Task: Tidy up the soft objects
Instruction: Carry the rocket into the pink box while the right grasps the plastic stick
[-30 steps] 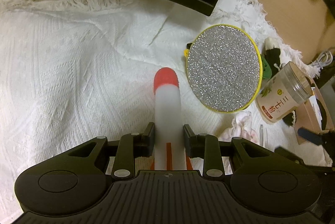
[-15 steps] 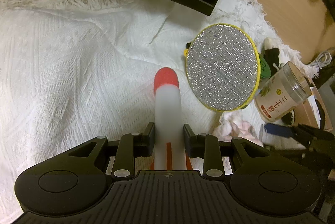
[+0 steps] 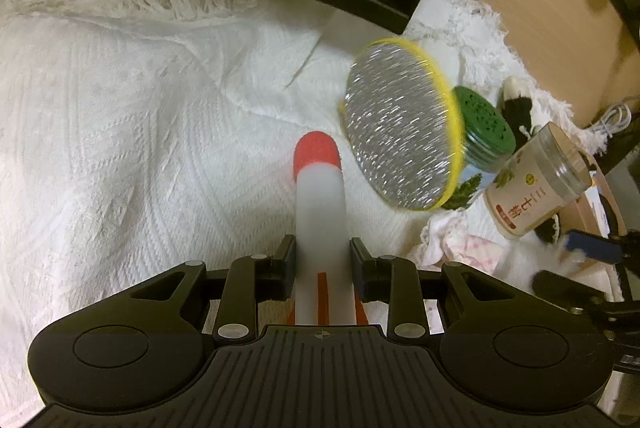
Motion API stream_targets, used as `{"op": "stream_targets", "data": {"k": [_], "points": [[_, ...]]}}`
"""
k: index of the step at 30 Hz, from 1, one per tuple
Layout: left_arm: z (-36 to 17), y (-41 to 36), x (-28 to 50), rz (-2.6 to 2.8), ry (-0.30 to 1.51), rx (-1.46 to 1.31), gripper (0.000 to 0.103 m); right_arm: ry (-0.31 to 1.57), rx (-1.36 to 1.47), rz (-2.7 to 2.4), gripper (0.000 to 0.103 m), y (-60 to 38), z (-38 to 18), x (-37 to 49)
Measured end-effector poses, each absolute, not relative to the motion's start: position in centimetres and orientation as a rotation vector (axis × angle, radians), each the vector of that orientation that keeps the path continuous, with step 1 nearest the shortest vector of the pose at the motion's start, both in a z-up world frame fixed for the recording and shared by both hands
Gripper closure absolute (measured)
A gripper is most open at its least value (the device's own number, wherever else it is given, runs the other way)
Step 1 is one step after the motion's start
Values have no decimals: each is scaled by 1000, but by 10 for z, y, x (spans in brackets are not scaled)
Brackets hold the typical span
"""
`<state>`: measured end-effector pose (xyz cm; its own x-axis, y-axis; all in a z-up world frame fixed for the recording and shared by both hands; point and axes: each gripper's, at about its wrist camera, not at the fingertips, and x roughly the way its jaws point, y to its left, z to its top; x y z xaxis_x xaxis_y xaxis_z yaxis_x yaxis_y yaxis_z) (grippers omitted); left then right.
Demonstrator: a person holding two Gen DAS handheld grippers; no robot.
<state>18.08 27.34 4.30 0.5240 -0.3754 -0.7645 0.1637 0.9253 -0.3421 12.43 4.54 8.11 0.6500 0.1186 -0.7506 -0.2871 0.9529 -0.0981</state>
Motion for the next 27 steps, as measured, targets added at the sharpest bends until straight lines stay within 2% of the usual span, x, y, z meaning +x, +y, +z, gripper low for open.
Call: {"op": "stream_targets", "data": {"k": [6, 11, 14, 20, 23, 27], "points": [[69, 284, 181, -330, 873, -190, 72, 737, -270, 222, 36, 37, 120, 111], [116, 288, 188, -354, 788, -209, 72, 661, -272, 157, 36, 7, 154, 113], [152, 265, 190, -420, 719, -204, 72, 628, -275, 91, 36, -23, 171, 119], [199, 165, 198, -654, 694, -215, 72, 599, -203, -50, 36, -104, 196, 122], [200, 89, 204, -787, 730, -215, 72, 581, -155, -130, 36, -146, 197, 112], [175, -11, 212, -868, 820, -218, 72, 590, -103, -199, 36, -184, 182, 100]]}}
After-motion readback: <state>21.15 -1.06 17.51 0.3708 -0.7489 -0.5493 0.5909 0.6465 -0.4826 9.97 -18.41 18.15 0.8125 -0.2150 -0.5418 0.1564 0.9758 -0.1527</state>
